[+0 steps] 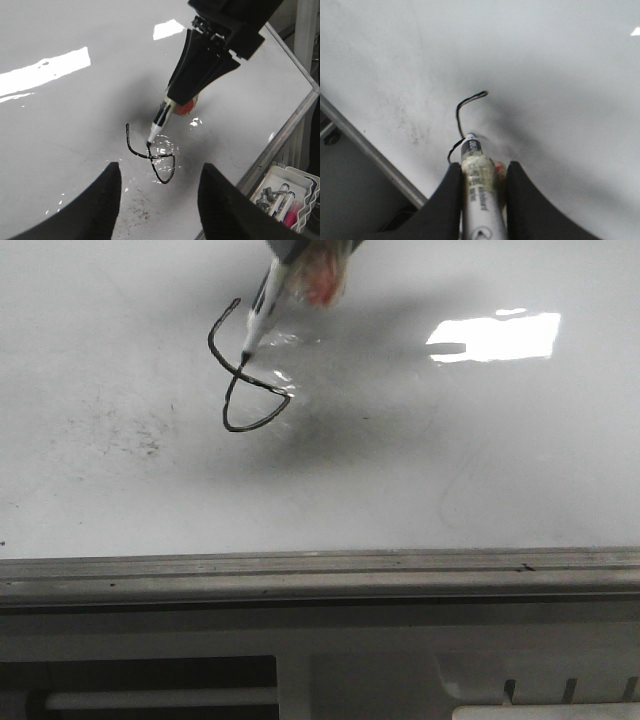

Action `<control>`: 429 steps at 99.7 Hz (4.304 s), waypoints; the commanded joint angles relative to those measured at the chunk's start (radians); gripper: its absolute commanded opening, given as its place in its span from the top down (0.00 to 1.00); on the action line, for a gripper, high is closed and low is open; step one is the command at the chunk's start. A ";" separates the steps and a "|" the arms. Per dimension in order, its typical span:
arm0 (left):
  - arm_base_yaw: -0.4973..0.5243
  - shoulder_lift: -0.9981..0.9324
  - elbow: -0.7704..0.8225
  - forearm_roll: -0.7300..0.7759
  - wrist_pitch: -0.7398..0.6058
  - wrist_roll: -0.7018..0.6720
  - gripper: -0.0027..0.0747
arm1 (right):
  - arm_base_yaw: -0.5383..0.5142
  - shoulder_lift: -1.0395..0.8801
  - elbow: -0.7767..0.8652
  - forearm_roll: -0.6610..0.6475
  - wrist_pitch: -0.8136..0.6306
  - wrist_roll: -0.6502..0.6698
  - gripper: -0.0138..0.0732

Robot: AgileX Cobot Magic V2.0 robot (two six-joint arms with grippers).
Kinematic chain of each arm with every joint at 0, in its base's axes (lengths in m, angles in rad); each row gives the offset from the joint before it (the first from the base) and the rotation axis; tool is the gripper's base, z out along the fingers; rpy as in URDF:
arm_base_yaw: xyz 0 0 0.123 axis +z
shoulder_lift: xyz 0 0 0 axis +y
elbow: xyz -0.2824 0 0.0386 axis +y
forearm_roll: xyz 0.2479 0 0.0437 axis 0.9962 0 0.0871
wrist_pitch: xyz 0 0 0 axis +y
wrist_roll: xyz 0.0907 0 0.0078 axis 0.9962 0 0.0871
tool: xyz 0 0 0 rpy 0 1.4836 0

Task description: Write number 8 on whiteboard

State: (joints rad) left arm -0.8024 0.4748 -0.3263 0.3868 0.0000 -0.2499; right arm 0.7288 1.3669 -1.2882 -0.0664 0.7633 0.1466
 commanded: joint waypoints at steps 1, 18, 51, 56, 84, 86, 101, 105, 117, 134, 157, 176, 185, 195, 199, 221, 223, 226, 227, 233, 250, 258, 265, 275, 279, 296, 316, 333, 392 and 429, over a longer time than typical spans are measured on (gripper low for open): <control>0.003 0.009 -0.031 -0.010 -0.068 -0.012 0.53 | -0.027 -0.048 -0.041 -0.068 -0.062 0.007 0.91; 0.003 0.009 -0.031 -0.010 -0.080 -0.012 0.53 | -0.001 -0.049 -0.041 -0.038 -0.115 0.001 0.91; 0.003 0.014 -0.031 -0.007 -0.095 -0.012 0.53 | 0.119 -0.125 -0.038 -0.038 -0.102 -0.019 0.91; 0.003 0.031 -0.029 -0.007 -0.109 -0.012 0.53 | 0.135 -0.133 -0.038 -0.038 -0.081 -0.019 0.91; -0.036 0.345 -0.061 0.027 -0.311 -0.010 0.53 | 0.204 -0.092 0.009 -0.022 0.013 -0.014 0.91; -0.036 0.368 -0.069 0.027 -0.311 -0.010 0.53 | 0.206 -0.089 0.013 -0.022 0.017 -0.011 0.91; -0.036 0.485 -0.105 0.049 -0.386 -0.008 0.53 | 0.232 -0.087 0.022 -0.017 0.024 0.001 0.91; -0.036 0.500 -0.108 0.049 -0.414 -0.008 0.53 | 0.234 -0.087 0.022 -0.007 0.030 0.001 0.91; -0.036 0.529 -0.108 0.049 -0.439 -0.008 0.57 | 0.234 -0.086 0.022 0.010 0.059 0.001 0.91; -0.037 0.537 -0.108 0.049 -0.438 -0.008 0.80 | 0.234 -0.086 0.022 0.027 0.073 0.001 0.91; -0.037 0.537 -0.108 0.089 -0.433 -0.008 0.99 | 0.234 -0.086 0.022 0.043 0.062 0.001 0.91; -0.037 0.537 -0.108 0.089 -0.433 -0.008 0.99 | 0.234 -0.086 0.022 0.043 0.056 0.001 0.62; -0.037 0.537 -0.108 0.081 -0.426 -0.012 0.99 | 0.234 -0.086 0.022 0.041 0.054 0.001 0.44; -0.037 0.523 -0.108 0.015 -0.381 -0.012 0.99 | 0.234 -0.086 0.022 0.023 0.057 0.001 0.38; -0.037 0.513 -0.108 -0.040 -0.348 -0.012 0.99 | 0.234 -0.086 0.022 0.018 0.057 0.001 0.38; 0.004 0.450 -0.108 -0.421 -0.181 -0.012 0.99 | 0.231 -0.088 0.022 0.007 0.057 0.001 0.38; 0.012 0.445 -0.108 -0.440 -0.169 -0.012 0.99 | 0.231 -0.088 0.022 0.007 0.057 0.001 0.38; 0.025 0.446 -0.108 -0.470 -0.153 -0.012 0.99 | 0.231 -0.088 0.022 0.005 0.057 0.001 0.38; 0.031 0.446 -0.108 -0.486 -0.145 -0.012 0.99 | 0.231 -0.088 0.022 0.005 0.057 0.001 0.38; 0.059 0.446 -0.108 -0.562 -0.108 -0.012 0.99 | 0.231 -0.088 0.022 0.005 0.057 0.001 0.38; 0.129 0.464 -0.108 -0.722 -0.044 -0.012 0.99 | 0.231 -0.088 0.022 0.005 0.057 0.001 0.38; 0.140 0.473 -0.108 -0.748 -0.056 -0.012 0.99 | 0.231 -0.088 0.022 0.005 0.055 0.001 0.38; 0.140 0.484 -0.108 -0.759 -0.078 -0.012 0.99 | 0.231 -0.088 0.022 0.005 0.054 0.001 0.38; 0.140 0.500 -0.108 -0.759 -0.106 -0.012 0.99 | 0.231 -0.088 0.022 0.005 0.051 0.001 0.38; 0.140 0.507 -0.108 -0.759 -0.109 -0.012 0.99 | 0.231 -0.088 0.022 0.005 0.051 0.001 0.38; 0.140 0.531 -0.108 -0.759 -0.112 -0.012 0.99 | 0.231 -0.088 0.022 0.005 0.051 0.001 0.38; 0.140 0.531 -0.108 -0.759 -0.112 -0.012 0.90 | 0.231 -0.088 0.022 0.005 0.070 0.001 0.38; 0.140 0.514 -0.108 -0.759 -0.112 -0.012 0.59 | 0.231 -0.088 0.022 0.005 0.074 0.001 0.39; 0.138 0.216 -0.108 -0.630 0.043 -0.001 0.94 | 0.231 -0.279 0.124 -0.133 -0.081 0.011 0.91; 0.138 -0.060 0.052 -0.502 -0.028 -0.001 0.99 | 0.231 -0.724 0.693 -0.190 -0.476 0.011 0.91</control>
State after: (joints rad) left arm -0.6648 0.4668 -0.2878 -0.1489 0.0699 -0.2500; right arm 0.9624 0.7340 -0.6719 -0.2323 0.4035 0.1551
